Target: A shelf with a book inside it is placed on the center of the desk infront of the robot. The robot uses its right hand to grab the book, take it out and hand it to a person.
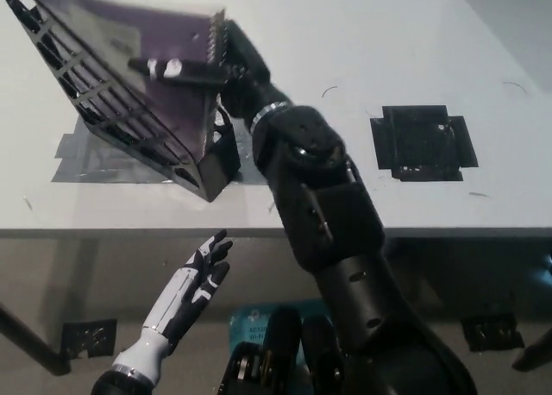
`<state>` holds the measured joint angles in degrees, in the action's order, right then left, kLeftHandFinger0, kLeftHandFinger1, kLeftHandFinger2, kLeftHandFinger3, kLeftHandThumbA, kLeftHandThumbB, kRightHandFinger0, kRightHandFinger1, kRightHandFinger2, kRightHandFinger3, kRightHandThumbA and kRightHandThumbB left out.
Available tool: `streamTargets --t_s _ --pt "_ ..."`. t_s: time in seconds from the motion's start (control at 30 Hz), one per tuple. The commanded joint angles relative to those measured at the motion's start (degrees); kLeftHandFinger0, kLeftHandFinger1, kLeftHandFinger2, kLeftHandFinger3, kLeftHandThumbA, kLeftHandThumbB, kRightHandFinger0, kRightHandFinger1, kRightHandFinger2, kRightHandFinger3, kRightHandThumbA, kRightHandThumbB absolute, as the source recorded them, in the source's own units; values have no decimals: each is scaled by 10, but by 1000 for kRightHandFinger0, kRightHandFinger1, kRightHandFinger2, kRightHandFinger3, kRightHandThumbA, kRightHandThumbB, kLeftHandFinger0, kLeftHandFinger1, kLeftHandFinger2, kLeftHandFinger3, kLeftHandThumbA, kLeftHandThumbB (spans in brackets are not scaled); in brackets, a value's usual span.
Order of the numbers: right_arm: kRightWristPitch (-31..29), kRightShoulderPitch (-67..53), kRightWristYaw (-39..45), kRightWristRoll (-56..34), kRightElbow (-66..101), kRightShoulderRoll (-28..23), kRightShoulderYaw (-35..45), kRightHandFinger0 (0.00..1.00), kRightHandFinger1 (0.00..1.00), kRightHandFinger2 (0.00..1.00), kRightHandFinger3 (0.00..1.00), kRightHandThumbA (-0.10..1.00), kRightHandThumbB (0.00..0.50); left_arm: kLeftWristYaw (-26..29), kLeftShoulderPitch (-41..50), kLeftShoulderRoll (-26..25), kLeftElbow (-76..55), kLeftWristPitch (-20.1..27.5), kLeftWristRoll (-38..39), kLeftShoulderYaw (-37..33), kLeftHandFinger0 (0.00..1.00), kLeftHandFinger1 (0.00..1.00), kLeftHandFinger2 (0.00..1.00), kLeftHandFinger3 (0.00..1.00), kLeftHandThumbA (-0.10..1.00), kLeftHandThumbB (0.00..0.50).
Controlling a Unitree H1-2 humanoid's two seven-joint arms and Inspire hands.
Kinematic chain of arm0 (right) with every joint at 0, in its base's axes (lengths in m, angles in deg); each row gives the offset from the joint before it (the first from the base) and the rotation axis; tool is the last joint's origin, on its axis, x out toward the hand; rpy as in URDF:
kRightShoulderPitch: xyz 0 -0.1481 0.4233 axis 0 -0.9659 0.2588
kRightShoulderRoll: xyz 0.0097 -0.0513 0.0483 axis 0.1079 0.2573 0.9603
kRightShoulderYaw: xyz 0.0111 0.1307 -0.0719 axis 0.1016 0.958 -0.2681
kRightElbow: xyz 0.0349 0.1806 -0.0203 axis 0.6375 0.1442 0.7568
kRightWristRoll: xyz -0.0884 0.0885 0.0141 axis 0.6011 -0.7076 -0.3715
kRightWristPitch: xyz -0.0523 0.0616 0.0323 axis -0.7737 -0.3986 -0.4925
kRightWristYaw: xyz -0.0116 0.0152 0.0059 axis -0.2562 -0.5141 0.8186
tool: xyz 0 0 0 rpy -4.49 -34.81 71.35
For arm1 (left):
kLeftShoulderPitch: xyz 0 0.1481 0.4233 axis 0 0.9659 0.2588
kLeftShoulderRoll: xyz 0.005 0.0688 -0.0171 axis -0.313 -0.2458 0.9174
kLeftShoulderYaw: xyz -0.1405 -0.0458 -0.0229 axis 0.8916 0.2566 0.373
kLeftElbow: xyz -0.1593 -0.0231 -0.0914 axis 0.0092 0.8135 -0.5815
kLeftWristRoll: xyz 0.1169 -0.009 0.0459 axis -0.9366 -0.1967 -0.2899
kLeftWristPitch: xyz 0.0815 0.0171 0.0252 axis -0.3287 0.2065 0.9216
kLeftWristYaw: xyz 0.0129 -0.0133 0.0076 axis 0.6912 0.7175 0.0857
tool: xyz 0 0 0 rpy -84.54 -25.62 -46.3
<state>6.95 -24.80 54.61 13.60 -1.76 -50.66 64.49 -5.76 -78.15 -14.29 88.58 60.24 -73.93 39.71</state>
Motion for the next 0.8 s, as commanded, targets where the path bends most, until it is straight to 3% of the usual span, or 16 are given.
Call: streamTargets --t_s 0.0,0.07,0.1,0.27,0.5,0.63,0.77 --pt "24 53 -17 -129 173 33 27 0 0 0 0 1000 45 -11 -9 -9 -8 19 1 -2 1000 1000 1000 1000 925 270" --pt "39 55 -28 -138 203 33 30 0 0 0 0 1000 44 -8 -9 -9 -6 24 -4 -4 1000 1000 1000 1000 934 258" --pt "45 55 -40 -151 221 33 33 0 0 0 0 1000 71 -8 -8 -8 -4 25 -4 -4 1000 1000 1000 1000 937 261" --pt "46 57 -57 -200 260 33 52 0 0 0 0 988 72 -7 -5 -5 -2 27 2 -3 1000 1000 1000 1000 916 251" --pt "54 70 -87 -245 308 25 115 0 0 0 0 1000 13 -6 -3 -4 -7 20 1 -3 1000 1000 979 1000 921 258" --pt "68 71 -116 -275 335 10 150 0 0 0 0 1000 21 -8 -2 -6 -8 20 3 -2 1000 1000 980 1000 918 261" --pt "90 55 -134 -315 356 -18 191 0 0 0 0 1000 0 -9 -1 -8 -9 17 4 -1 1000 1000 991 1000 942 267"
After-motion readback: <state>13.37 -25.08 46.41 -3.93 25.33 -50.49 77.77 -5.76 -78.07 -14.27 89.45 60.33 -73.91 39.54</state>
